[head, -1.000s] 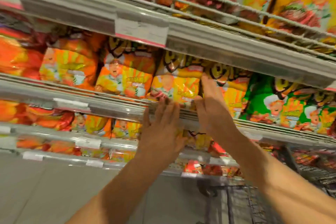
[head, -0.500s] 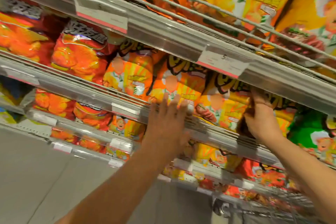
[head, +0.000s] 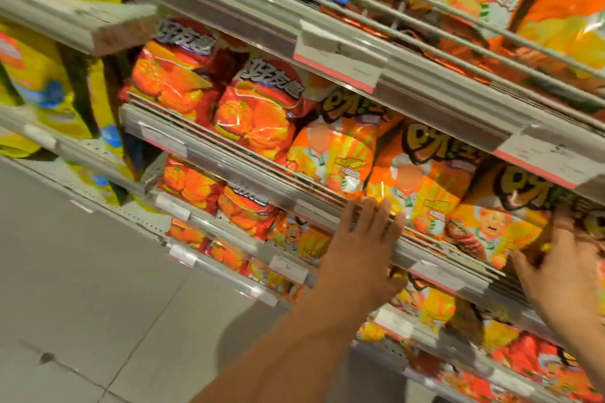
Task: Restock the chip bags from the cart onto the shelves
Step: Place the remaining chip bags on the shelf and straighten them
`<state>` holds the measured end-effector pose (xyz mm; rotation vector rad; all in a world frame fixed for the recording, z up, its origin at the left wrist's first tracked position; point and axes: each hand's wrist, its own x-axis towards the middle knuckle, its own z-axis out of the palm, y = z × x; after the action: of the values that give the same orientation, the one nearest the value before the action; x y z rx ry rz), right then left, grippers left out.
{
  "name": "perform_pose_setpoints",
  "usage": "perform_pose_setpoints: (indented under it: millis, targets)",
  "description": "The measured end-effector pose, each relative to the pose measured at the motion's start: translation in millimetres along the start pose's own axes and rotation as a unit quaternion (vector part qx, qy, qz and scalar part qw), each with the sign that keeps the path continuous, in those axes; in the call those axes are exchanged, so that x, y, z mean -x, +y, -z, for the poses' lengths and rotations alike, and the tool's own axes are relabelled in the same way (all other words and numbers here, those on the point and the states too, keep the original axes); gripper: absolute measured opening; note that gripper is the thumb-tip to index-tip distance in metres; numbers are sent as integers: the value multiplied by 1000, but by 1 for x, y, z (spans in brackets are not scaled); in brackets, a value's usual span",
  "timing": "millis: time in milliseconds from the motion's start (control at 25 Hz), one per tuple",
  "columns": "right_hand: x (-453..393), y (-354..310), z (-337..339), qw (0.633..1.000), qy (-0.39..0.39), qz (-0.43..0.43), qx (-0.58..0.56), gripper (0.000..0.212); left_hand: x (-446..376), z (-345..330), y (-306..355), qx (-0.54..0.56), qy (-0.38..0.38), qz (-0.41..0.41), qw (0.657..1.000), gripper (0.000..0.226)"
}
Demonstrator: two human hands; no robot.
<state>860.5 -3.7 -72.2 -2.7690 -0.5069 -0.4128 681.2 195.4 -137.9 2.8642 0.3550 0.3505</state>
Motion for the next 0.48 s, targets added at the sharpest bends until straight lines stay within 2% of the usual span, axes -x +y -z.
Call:
perform_pose_setpoints:
  millis: [80, 120, 200, 240, 320, 400, 480]
  targets:
    - [7, -9, 9, 1000, 9, -19, -19, 59, 2, 11, 0, 7, -16, -3, 1000, 87]
    - [13, -19, 12, 999, 35, 2, -8, 51, 5, 17, -3, 21, -7, 1, 1000, 82]
    - [25, -53, 17, 989, 85, 123, 7, 43, 12, 29, -18, 37, 54, 19, 998, 75]
    - [30, -78, 16, 978, 75, 195, -7, 45, 16, 36, -30, 30, 82, 36, 996, 76]
    - [30, -137, 12, 954, -13, 295, -44, 46, 18, 45, -55, -12, 84, 65, 994, 82]
    - [13, -192, 6, 948, -91, 303, -43, 48, 14, 45, -70, -43, 37, 76, 995, 86]
    - [-10, -226, -4, 957, -127, 260, 5, 47, 11, 39, -69, -46, -7, 74, 996, 89]
